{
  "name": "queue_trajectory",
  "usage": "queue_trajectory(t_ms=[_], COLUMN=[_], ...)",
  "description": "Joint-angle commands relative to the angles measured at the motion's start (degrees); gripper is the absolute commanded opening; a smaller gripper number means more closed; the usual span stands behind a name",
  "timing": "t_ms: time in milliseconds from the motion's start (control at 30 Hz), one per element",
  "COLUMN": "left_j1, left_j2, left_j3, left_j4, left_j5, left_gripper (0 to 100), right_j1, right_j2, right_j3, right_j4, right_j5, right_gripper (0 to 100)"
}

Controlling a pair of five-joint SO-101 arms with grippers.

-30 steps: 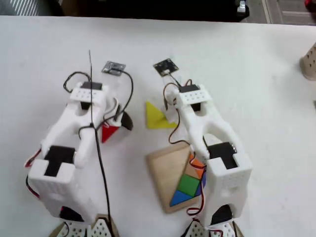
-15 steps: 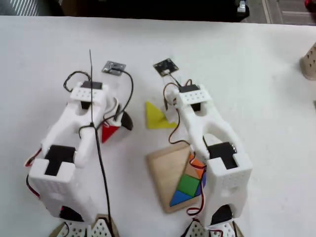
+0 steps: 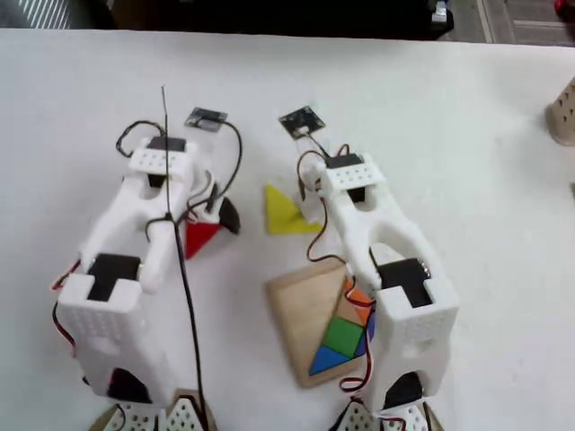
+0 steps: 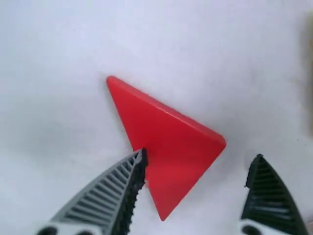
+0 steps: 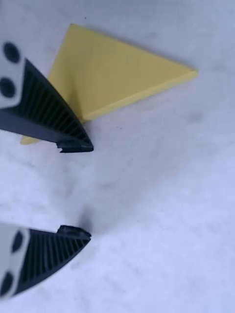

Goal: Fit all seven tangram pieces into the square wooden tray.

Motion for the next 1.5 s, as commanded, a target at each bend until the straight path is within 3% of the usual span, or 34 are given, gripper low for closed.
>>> queue_trajectory(t_ms=[0,633,933,1267,1467], left_j1=[-2.4,-2.1,-1.1,-1.0,-0.9], left_j2=[1.4,1.4,1.4,1.4,-0.5], left_j3=[-0.7,-0.8,-1.4,-1.5,-1.6], left_j4=[0.0,-1.7,-1.1,-0.4,-0.4], left_j5=[0.3,1.0,14.0,16.3,23.0], left_gripper=[33,32,33,32,32], right_j1=[0.1,-0.6,-0.6,-0.6,-0.6], right_j2=[-0.4,-0.4,-0.4,-0.4,-0.4], right_j3=[-2.6,-2.5,-2.5,-2.5,-2.5], right_j4=[-0.9,-0.8,-0.8,-0.8,-0.9], right_j5=[0.9,3.6,3.6,3.6,3.6], right_gripper=[24.1,24.1,24.1,24.1,24.1])
